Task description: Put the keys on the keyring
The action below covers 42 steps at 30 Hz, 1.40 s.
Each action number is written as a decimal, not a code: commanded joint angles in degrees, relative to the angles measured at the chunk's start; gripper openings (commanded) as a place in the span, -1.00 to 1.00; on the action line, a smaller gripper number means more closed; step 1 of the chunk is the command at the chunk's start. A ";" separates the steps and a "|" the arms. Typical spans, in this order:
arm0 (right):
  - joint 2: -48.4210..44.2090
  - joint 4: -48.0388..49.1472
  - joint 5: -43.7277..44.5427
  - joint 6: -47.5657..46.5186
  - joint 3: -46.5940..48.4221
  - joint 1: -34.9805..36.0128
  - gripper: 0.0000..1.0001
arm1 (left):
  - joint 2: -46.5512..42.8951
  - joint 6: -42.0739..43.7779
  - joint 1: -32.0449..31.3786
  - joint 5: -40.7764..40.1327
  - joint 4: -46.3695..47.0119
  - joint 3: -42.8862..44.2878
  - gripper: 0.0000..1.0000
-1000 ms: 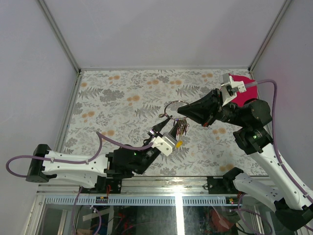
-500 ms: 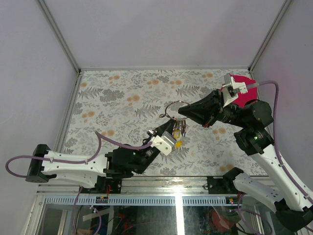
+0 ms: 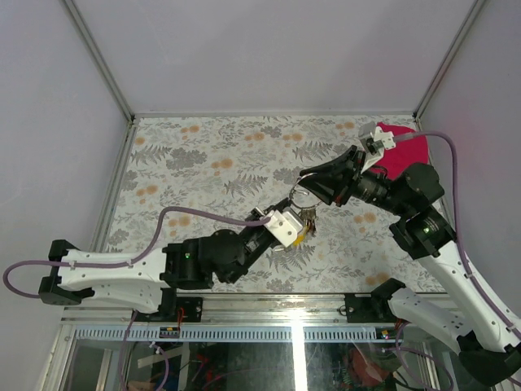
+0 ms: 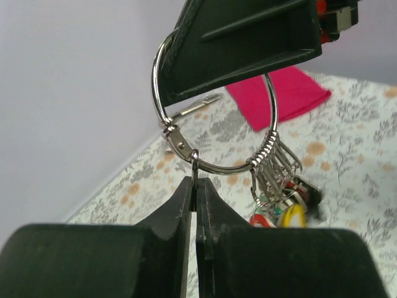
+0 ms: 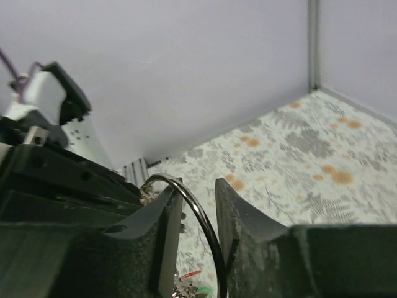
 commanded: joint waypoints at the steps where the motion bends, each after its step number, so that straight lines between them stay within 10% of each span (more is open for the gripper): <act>1: -0.18 -5.95 8.23 -3.39 0.03 -0.06 -0.25 | 1.17 -10.61 2.52 3.55 -20.23 5.84 -1.00; 17: -10.08 -18.01 26.81 -13.92 -5.54 -0.06 0.12 | 15.67 -18.70 20.88 34.31 -60.85 26.93 -1.00; 25: -7.16 -25.67 14.23 -14.30 -2.99 -0.06 -0.01 | 17.03 -15.32 22.98 37.50 -61.87 29.84 -1.00; 42: -2.37 -15.52 8.39 25.77 -6.07 -0.06 0.07 | 10.44 -5.79 22.86 39.45 -51.37 24.26 -1.00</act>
